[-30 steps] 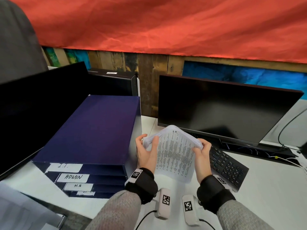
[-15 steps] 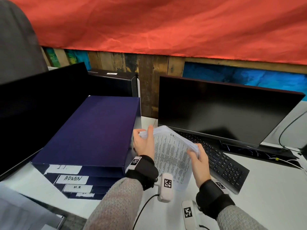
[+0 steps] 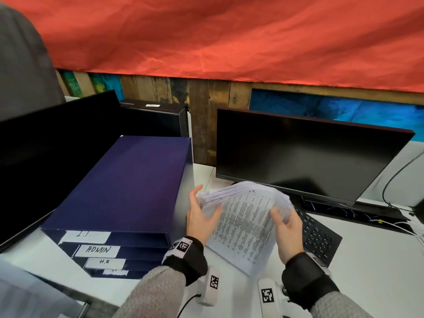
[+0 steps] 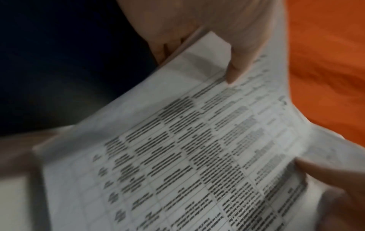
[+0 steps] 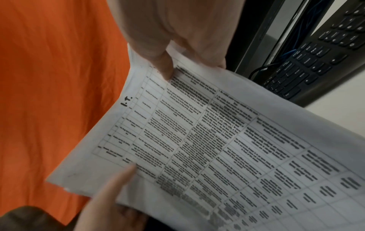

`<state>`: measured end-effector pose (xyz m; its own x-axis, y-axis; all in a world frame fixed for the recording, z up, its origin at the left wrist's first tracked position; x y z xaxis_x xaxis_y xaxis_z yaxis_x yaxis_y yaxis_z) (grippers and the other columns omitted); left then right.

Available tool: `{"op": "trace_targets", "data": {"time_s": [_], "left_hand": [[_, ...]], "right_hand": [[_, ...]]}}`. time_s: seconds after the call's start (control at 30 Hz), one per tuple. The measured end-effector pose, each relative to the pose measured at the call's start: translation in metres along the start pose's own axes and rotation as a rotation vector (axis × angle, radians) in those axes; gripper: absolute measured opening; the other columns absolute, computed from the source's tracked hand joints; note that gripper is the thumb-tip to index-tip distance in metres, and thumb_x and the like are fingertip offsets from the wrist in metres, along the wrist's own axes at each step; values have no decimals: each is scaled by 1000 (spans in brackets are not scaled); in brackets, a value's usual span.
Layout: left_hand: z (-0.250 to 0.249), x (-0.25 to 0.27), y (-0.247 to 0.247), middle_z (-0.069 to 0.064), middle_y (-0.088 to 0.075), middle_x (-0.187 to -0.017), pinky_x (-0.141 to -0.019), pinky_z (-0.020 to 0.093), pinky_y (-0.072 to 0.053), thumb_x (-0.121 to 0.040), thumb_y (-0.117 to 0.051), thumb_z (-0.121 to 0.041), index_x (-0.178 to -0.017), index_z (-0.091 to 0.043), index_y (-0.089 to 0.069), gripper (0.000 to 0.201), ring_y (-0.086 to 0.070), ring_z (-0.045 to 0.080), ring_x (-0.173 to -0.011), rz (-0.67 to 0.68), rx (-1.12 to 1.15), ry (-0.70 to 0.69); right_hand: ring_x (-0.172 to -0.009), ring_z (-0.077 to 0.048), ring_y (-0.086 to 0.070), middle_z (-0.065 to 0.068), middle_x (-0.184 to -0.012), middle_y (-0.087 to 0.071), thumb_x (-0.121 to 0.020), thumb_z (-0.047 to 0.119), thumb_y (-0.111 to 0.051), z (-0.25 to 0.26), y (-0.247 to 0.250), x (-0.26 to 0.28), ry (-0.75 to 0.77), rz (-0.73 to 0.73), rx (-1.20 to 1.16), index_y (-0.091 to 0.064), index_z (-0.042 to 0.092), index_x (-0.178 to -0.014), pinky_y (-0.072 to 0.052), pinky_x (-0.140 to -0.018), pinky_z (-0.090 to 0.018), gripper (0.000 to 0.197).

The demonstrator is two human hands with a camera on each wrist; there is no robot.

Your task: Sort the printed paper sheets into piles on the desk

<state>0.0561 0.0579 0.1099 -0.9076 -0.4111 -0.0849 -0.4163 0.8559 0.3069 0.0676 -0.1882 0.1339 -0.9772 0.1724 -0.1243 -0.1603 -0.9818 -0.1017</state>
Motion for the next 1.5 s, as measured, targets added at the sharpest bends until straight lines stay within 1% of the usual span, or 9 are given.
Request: {"op": "trace_targets", "data": {"time_s": [0.23,0.33,0.5,0.7,0.83,0.97,1.17,1.33,1.5], "left_hand": [[11,47,-14,-5,-47,-131,-106,28,-37,-98,-41,-39,-140,-18,-35,47,-44,14,-123,-51,19,101],[15,66,-23,-5,-57,-110,-75,8,-44,-99,-42,-18,-114,-23,-41,16,-59,15,-100,-72,98,82],[55,58,-33,-4,-54,-100,-61,4,-41,-89,-51,3,-113,-18,-36,35,-54,5,-83,-57,233,212],[92,43,-43,5,-57,-119,-98,38,-43,-89,-48,-12,-122,-21,-43,35,-53,29,-115,-25,215,345],[98,45,-46,9,-42,-135,-111,41,-31,-93,-38,-18,-139,-12,-33,46,-39,29,-129,-23,112,345],[103,68,-29,6,-55,-120,-73,13,-45,-92,-43,-9,-125,-19,-34,36,-55,16,-96,12,81,284],[124,142,-22,-9,-34,-144,-111,22,-25,-96,-43,-6,-142,-25,-13,58,-34,8,-132,338,49,303],[116,178,17,-1,-65,-110,-92,35,-50,-98,-35,-12,-142,-23,-22,48,-64,12,-94,175,-185,192],[100,199,95,-22,-54,-109,-92,14,-46,-98,-37,0,-127,-35,-30,46,-57,-18,-87,99,-41,270]], "right_hand": [[-103,-14,-62,7,-107,-66,-92,3,-55,15,3,17,85,56,-37,-61,26,-106,-49,-90,-30,27],[-95,-16,-61,0,-104,-62,-87,5,-63,-5,3,28,6,89,-19,-55,20,-103,-49,-85,-35,23],[-97,-16,-60,-3,-109,-59,-84,-9,-57,-49,2,16,-243,100,-81,-42,15,-112,-51,-80,-33,40],[-98,-21,-55,-8,-115,-53,-94,0,-43,-96,2,3,-409,78,15,-35,15,-121,-49,-81,-36,32],[-117,-20,-52,-3,-130,-54,-99,9,-39,-99,-1,10,-365,161,137,-39,22,-130,-39,-106,-40,33],[-121,-18,-50,1,-128,-54,-101,11,-35,-94,6,16,-345,223,175,-41,22,-132,-35,-108,-37,34],[-130,-24,-44,-3,-142,-46,-101,23,-36,-138,43,46,-535,286,229,-31,17,-144,-31,-113,-47,44],[-137,-23,-35,2,-151,-31,-99,32,-41,-153,28,81,-604,383,250,-19,17,-149,-26,-115,-47,57],[-115,-19,-51,-2,-130,-50,-99,48,-30,-142,13,99,-489,493,318,-39,23,-132,-34,-107,-43,42]]}}
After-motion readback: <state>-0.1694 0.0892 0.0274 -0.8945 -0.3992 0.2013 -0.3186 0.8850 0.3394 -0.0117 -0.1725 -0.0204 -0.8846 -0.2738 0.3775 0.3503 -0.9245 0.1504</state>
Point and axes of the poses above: each hand's wrist, its own x-axis away from the middle knuckle, its own y-axis out of the back of the hand, z = x × y, the point moved 8 cm from there along -x, towards the middle knuckle
